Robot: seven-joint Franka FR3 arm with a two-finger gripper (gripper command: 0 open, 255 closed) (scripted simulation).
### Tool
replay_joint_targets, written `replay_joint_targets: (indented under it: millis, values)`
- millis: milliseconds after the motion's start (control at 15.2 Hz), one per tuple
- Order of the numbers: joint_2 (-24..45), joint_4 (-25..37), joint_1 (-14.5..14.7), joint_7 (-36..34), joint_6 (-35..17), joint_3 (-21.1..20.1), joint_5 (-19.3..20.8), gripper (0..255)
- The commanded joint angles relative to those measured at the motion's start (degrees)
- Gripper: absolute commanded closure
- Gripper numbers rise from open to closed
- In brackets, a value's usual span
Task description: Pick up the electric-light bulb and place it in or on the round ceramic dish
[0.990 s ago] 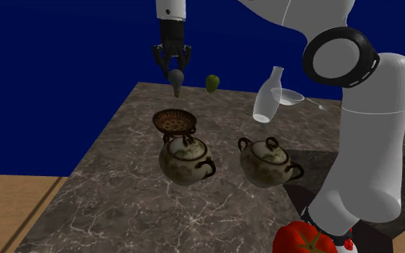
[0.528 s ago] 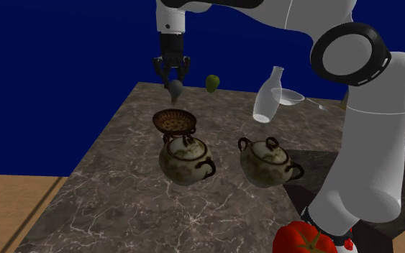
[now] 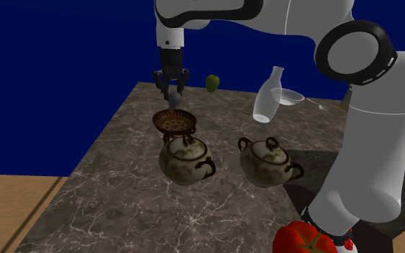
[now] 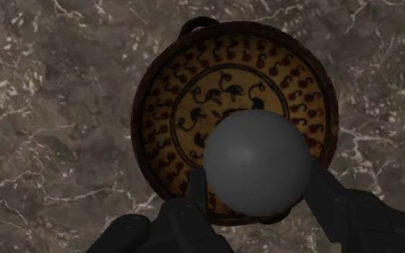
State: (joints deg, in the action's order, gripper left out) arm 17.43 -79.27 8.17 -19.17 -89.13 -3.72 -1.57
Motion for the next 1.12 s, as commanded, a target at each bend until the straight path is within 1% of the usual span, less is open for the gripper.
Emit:
replay_joint_targets:
  millis: [0, 462, 528, 858, 1056]
  values:
    - [-0.18, -1.74, 0.01, 0.03, -1.60, 0.00, -0.01, 255]
    - [-0.18, -1.74, 0.01, 0.03, -1.60, 0.00, -0.01, 255]
    - [-0.18, -1.74, 0.01, 0.03, -1.60, 0.00, -0.01, 0]
    - [-0.18, -1.74, 0.01, 0.03, -1.60, 0.00, -0.01, 0]
    - [2.15, 7.42, 0.03, -0.11, 5.24, 0.02, 0.13, 0]
